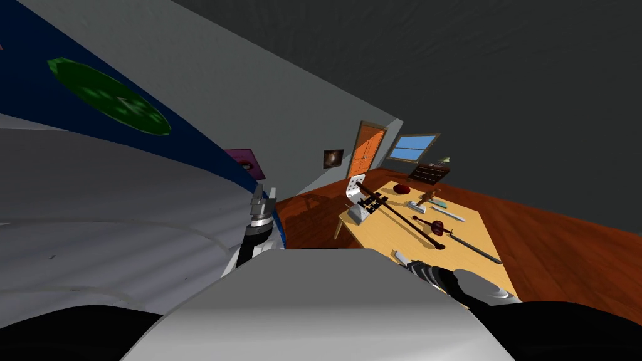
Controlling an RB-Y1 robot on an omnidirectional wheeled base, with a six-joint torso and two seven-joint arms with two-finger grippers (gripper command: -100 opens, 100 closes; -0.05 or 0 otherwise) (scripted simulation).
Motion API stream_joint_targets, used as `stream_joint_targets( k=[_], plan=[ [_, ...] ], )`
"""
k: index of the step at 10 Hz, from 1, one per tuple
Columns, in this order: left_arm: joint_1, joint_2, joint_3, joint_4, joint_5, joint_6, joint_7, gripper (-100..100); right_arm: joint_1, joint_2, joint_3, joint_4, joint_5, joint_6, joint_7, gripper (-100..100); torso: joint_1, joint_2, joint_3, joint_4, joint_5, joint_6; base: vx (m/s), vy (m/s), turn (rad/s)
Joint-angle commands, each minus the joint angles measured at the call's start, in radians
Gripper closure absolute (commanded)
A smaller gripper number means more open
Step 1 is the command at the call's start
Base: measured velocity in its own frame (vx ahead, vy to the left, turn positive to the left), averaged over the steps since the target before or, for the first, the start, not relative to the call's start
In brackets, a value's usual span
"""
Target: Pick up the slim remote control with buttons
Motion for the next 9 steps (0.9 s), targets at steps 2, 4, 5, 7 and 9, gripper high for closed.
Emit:
stream_joint_targets(
  k=[2, 4, 5, 7, 9],
  plan=[
    [0.000, 0.000, 0.000, 0.000, 0.000, 0.000, 0.000, 0, -0.011, 0.001, 0.032, 0.097, 0.069, -0.029, -0.002, -100, -0.001, -0.001, 0.000, 0.000, 0.000, -0.001, 0.018, -0.061, 0.240],
    [0.000, 0.000, 0.000, 0.000, 0.000, 0.000, 0.000, 0, -0.016, 0.006, 0.044, 0.136, 0.097, -0.042, 0.000, -100, -0.002, 0.000, 0.000, 0.000, -0.001, 0.000, 0.020, -0.067, 0.132],
    [0.000, 0.000, 0.000, 0.000, 0.000, 0.000, 0.000, 0, -0.020, 0.012, 0.056, 0.160, 0.123, -0.054, 0.002, -100, -0.002, -0.001, -0.001, 0.000, -0.001, -0.001, 0.029, -0.069, 0.251],
    [0.000, 0.000, 0.000, 0.000, 0.000, 0.000, 0.000, 0, -0.023, 0.020, 0.067, 0.204, 0.145, -0.065, 0.003, -100, -0.002, -0.001, 0.000, 0.000, 0.000, 0.000, 0.007, -0.049, 0.090],
    [0.000, 0.000, 0.000, 0.000, 0.000, 0.000, 0.000, 0, -0.026, 0.027, 0.077, 0.231, 0.165, -0.076, 0.004, -100, -0.002, 0.000, 0.000, 0.000, 0.000, 0.000, 0.002, -0.056, 0.135]
  ],
)
